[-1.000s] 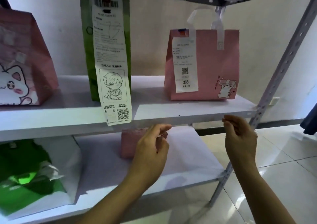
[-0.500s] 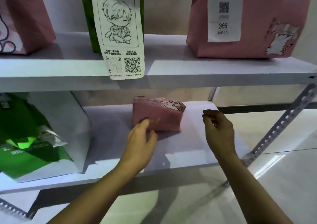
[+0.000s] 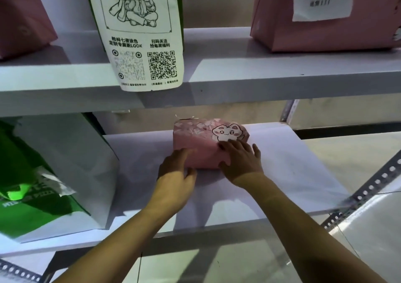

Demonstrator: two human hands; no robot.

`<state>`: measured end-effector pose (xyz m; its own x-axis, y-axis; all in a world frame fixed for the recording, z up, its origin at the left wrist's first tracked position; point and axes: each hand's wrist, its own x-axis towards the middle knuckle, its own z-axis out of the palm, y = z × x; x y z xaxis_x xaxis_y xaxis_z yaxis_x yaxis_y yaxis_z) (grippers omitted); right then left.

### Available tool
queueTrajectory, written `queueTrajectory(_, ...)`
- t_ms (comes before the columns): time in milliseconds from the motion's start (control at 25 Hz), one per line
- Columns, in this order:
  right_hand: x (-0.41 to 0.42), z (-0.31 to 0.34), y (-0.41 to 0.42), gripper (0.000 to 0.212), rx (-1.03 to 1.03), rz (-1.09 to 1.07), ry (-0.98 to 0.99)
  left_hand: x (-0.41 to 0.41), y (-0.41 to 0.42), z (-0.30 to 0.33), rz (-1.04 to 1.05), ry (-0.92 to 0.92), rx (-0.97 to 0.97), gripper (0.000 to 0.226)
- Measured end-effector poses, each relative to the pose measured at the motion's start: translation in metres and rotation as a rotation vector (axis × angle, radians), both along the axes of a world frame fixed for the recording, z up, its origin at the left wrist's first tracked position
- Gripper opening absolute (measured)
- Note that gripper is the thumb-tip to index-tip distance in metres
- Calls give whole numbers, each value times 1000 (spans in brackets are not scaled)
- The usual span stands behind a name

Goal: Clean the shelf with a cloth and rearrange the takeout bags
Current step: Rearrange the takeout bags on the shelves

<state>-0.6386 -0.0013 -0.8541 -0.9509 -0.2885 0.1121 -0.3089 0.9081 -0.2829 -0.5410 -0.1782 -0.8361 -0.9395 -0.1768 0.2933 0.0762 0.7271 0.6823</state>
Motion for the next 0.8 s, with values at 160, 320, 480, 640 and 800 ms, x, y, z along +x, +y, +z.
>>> queueTrajectory(160,42,-30,16,56,-113,60,151,2,-11,-15,80,61,-111,50)
queueTrajectory(320,80,-55,33,43,52,73,279,-5,-23,-25,175,-3,-70,69)
queueTrajectory(480,76,-46,44,25,-138,-54,488,-5,-23,-32,142,2,288,94)
queueTrajectory(640,40,-3,45,63,-826,-361,-173,4,-20,-38,171,-69,400,80)
queueTrajectory(800,47,-26,31,25,-1146,-344,-661,16,-33,-53,127,-222,618,42)
